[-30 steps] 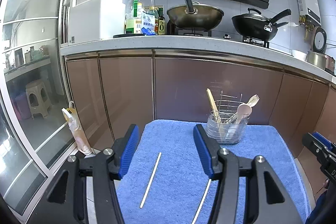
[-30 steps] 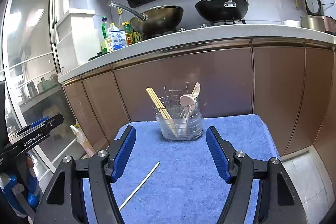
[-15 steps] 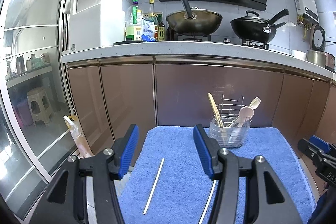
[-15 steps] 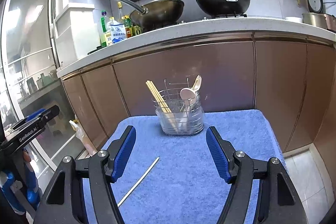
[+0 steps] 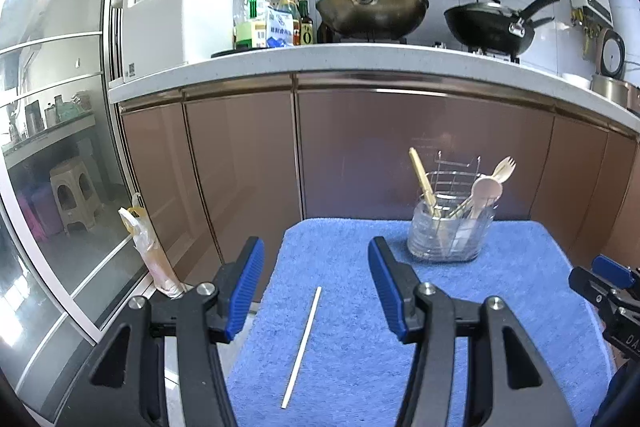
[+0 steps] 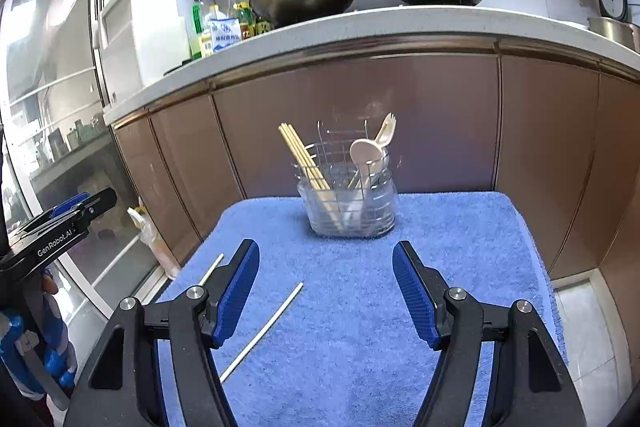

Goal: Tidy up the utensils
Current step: 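Move both tools down toward the two chopsticks on the towel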

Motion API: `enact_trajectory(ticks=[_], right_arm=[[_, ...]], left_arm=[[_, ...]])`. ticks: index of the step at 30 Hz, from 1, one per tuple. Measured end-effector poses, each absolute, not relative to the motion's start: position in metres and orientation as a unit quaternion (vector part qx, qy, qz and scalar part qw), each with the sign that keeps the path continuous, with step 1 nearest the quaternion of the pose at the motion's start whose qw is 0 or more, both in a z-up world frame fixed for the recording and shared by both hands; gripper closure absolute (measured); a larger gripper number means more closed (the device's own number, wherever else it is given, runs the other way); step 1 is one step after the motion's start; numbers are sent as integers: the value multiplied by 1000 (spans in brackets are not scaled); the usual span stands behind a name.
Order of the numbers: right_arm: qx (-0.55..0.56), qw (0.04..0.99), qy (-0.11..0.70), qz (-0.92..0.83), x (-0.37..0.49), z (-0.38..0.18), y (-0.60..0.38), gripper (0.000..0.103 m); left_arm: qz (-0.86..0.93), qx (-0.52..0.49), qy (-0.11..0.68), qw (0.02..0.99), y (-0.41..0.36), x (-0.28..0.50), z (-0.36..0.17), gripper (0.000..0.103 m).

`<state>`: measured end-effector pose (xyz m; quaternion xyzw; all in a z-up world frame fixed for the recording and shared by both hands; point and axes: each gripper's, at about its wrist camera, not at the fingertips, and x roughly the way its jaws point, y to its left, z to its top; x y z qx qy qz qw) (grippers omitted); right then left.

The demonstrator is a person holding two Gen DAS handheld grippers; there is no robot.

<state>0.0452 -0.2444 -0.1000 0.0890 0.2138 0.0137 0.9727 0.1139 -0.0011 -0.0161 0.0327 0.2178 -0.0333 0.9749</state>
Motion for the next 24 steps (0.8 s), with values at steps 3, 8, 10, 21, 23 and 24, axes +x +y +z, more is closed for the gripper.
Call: enact_trajectory(ticks=[3, 8, 10, 21, 23, 24], right_arm=[[83, 971, 224, 14, 52, -105, -241, 34], [72, 967, 242, 18, 65, -114, -233, 34], [69, 965, 250, 21, 70, -118, -230, 34], [53, 950, 304, 43, 106, -143, -208, 38], [50, 946, 316, 45, 112, -148, -204, 39], [49, 945, 320, 46, 114, -150, -203, 39]], left_arm=[[-29, 38, 230, 972, 0, 122, -24, 51], [-27, 38, 251, 967, 4, 138, -39, 51], [-28, 38, 259, 965, 6, 145, -44, 51], [-25, 42, 298, 953, 14, 177, -73, 51], [-25, 43, 305, 951, 15, 184, -78, 51], [-26, 44, 309, 950, 15, 187, -81, 51]])
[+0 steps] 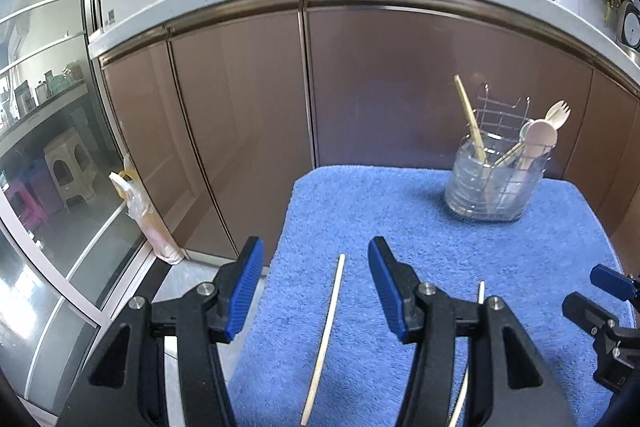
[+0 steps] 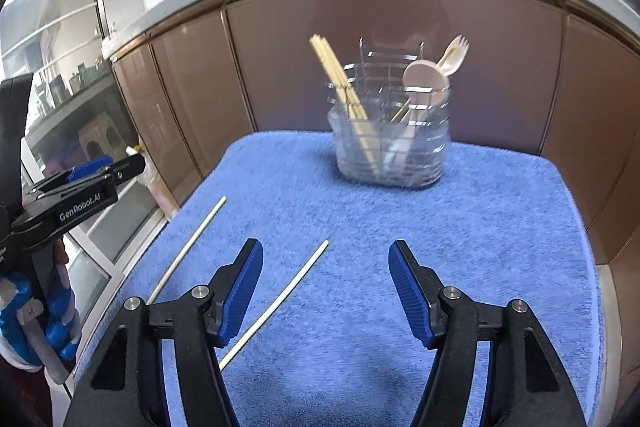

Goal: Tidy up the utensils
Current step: 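Move both tools down toward the two chopsticks on the towel, then close the left tool on one chopstick while the right tool grips the other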

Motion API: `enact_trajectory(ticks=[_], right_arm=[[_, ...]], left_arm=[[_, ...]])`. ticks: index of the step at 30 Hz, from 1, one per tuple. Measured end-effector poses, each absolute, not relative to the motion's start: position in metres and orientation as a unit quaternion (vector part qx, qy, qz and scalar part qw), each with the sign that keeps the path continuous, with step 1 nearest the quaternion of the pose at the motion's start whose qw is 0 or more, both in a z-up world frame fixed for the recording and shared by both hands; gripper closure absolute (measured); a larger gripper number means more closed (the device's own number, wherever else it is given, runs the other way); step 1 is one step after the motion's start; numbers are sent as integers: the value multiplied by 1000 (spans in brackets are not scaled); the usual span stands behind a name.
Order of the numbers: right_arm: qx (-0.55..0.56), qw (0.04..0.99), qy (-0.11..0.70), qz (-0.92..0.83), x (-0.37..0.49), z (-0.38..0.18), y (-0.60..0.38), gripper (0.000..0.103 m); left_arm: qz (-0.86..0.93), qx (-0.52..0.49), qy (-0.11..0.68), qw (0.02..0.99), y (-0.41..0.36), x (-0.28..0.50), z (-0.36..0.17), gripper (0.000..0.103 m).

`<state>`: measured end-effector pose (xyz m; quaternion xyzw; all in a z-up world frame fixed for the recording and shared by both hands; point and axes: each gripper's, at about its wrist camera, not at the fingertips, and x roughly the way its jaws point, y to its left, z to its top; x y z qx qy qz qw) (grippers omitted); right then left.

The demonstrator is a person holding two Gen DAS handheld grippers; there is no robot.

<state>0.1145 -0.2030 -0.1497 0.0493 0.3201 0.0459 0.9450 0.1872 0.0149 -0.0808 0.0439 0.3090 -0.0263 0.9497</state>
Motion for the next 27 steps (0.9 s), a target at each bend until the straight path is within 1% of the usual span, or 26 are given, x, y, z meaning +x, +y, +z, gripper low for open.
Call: enact_trajectory(ticks=[10, 18, 22, 25, 27], right_arm=[[54, 924, 372, 69, 137, -171, -193, 45], [89, 899, 417, 100, 155, -185, -193, 52], [101, 886, 439, 109, 165, -190, -193, 54], [107, 875, 458, 113, 175, -194, -192, 57], [111, 869, 468, 113, 182, -199, -192, 61]], left_arm=[[-45, 46, 359, 931, 17, 216, -107, 51], [-115, 2, 443, 889, 35, 248, -125, 51], [-127, -6, 469, 874, 44, 262, -131, 51], [-134, -1, 485, 864, 44, 270, -135, 52], [-144, 1, 498, 855, 40, 275, -139, 52]])
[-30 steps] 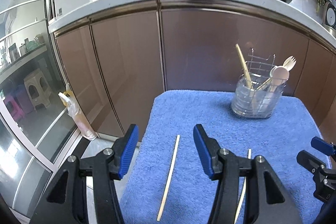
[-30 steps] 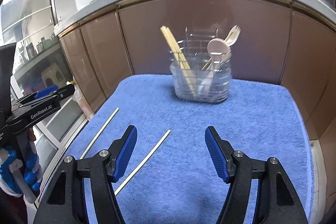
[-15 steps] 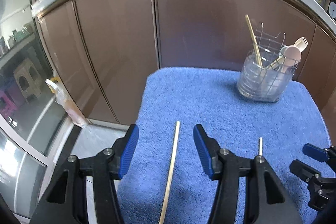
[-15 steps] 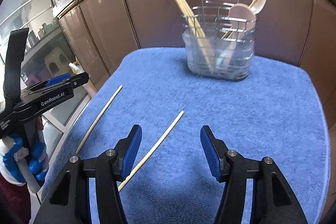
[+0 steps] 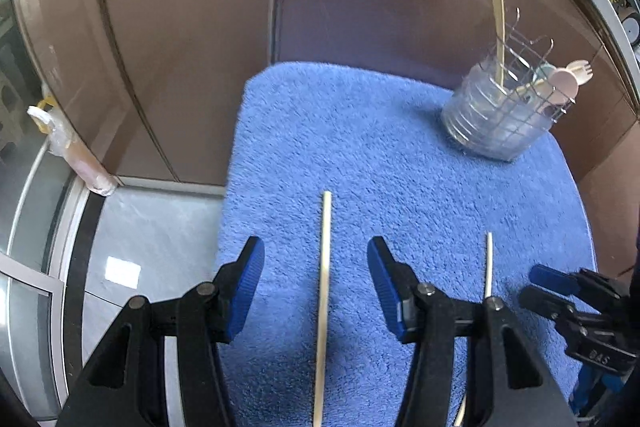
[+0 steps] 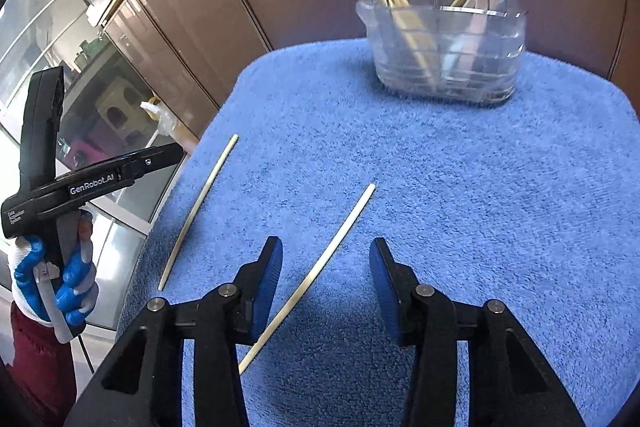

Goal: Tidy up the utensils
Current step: 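Close the left tool on one chopstick while the right tool grips the other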

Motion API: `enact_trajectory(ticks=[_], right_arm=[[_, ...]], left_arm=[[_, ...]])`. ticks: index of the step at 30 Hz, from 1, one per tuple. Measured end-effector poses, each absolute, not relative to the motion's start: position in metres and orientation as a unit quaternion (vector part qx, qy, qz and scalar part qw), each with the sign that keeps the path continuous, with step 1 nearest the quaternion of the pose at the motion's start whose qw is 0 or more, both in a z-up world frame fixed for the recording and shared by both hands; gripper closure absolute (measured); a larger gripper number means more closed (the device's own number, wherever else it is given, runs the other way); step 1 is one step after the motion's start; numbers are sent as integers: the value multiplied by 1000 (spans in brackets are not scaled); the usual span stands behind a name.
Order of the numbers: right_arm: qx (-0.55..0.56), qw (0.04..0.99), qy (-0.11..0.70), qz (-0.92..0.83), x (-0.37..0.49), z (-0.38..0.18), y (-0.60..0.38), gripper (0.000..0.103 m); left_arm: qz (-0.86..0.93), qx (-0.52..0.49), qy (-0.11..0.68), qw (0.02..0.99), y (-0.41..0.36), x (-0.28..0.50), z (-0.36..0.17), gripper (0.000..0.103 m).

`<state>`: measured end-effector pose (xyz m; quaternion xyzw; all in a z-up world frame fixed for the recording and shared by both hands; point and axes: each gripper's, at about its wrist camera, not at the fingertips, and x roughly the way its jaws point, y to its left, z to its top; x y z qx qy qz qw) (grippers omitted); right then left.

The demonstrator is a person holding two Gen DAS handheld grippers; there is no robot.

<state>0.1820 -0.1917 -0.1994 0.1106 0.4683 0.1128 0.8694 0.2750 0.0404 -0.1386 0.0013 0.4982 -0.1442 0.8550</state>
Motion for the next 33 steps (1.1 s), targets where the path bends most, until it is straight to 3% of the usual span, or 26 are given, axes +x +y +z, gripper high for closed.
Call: enact_trajectory(ticks=[3, 11, 15, 25, 33], right_arm=[[114, 857, 491, 107, 195, -206, -191, 68], [90, 831, 541, 91, 228, -223, -182, 80], [53, 826, 553, 93, 243, -227, -167, 83], [-39, 814, 568, 119, 264, -230, -127, 84], [-90, 802, 574, 139, 287, -231, -102, 84]], left_arm=[[-146, 12, 520, 841, 34, 284, -148, 53], [-146, 20, 565, 812, 30, 299, -171, 72], [-150, 19, 578, 802, 29, 306, -178, 76], [-149, 33, 597, 788, 21, 320, -189, 78], [-127, 34, 602, 788, 21, 328, -191, 92]])
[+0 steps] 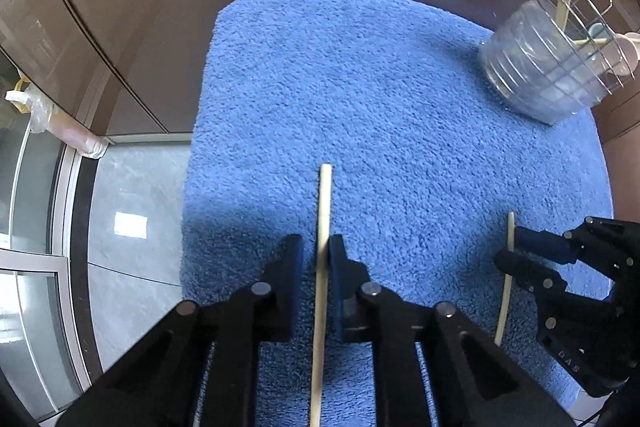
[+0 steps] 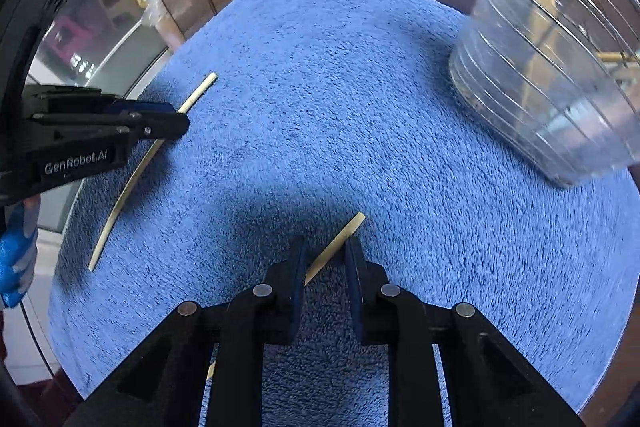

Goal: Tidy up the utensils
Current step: 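Close the left tool on one chopstick while the right tool grips the other, then lift both chopsticks over the clear holder and lower them inside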

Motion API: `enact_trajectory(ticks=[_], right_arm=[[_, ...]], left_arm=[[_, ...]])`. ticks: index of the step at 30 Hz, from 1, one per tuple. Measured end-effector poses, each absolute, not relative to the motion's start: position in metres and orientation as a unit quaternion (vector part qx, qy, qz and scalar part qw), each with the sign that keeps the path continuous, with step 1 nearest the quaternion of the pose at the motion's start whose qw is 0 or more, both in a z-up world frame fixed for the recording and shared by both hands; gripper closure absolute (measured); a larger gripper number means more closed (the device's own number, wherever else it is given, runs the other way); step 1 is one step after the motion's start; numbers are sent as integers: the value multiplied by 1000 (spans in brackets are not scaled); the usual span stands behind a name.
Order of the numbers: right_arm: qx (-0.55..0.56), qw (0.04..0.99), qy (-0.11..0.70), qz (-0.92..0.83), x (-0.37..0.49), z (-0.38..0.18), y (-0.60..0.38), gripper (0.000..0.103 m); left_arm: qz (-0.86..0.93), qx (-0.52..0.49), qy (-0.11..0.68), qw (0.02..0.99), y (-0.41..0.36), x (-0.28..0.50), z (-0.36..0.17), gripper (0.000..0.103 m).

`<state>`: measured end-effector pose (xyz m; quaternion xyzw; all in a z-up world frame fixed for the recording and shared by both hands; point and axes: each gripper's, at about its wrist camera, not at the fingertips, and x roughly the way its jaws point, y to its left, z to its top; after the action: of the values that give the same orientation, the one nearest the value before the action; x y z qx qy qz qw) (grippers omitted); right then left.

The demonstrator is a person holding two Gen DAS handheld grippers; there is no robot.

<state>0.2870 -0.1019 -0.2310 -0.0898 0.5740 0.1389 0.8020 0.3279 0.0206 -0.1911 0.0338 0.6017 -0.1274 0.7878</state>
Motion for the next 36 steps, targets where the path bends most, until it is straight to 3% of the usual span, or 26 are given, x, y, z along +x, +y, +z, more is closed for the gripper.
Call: enact_trajectory(ticks=[13, 21, 36], right_arm=[[-104, 802, 567, 155, 290, -236, -95, 98], [-92, 808, 558, 165, 270, -230, -101, 98], [-26, 848, 484, 217, 181, -170, -127, 98]], left_arm=[[-120, 10, 593, 797, 26, 319, -185, 98], [-132, -7, 579, 805, 28, 300, -167, 98], [-172, -24, 524, 834, 28, 235, -106, 98]])
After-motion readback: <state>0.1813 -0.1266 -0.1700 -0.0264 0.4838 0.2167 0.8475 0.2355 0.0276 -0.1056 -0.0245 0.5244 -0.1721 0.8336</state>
